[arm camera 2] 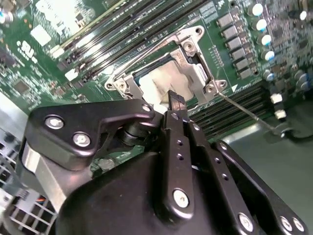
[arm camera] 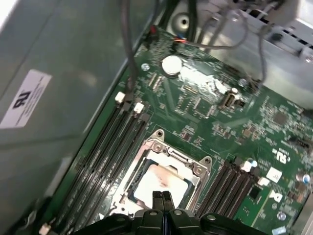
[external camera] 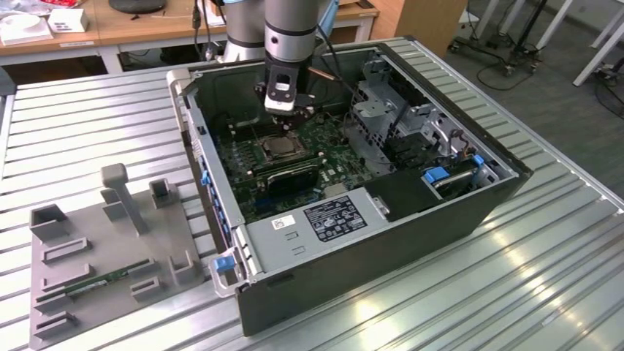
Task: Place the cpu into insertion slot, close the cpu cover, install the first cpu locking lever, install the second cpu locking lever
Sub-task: 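Close the cpu cover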
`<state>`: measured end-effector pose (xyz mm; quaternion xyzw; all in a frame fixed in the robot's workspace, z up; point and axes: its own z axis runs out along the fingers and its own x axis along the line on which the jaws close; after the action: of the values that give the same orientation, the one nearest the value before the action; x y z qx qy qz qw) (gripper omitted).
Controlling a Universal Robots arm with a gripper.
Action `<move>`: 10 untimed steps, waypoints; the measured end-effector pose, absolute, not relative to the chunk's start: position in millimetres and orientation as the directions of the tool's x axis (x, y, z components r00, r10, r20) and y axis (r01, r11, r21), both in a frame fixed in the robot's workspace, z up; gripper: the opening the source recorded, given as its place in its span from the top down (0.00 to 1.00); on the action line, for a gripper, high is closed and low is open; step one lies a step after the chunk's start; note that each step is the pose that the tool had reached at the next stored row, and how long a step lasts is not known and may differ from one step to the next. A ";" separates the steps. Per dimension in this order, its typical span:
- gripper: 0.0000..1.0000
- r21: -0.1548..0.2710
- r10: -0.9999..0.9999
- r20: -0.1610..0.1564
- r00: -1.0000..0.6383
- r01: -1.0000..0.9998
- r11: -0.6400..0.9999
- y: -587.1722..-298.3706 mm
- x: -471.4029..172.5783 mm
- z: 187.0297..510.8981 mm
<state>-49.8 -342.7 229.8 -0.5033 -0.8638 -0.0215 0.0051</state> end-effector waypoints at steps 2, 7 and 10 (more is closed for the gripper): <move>0.89 0.032 0.851 0.030 -0.524 0.851 0.523 -342.7 -49.7 229.7; 0.89 0.032 0.800 0.030 -0.599 0.801 0.598 -342.7 -49.8 229.5; 0.89 0.032 0.766 0.030 -0.642 0.767 0.641 -342.7 -49.8 229.3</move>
<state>-49.8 -342.7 229.3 -0.4229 -0.9059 -0.0210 0.0070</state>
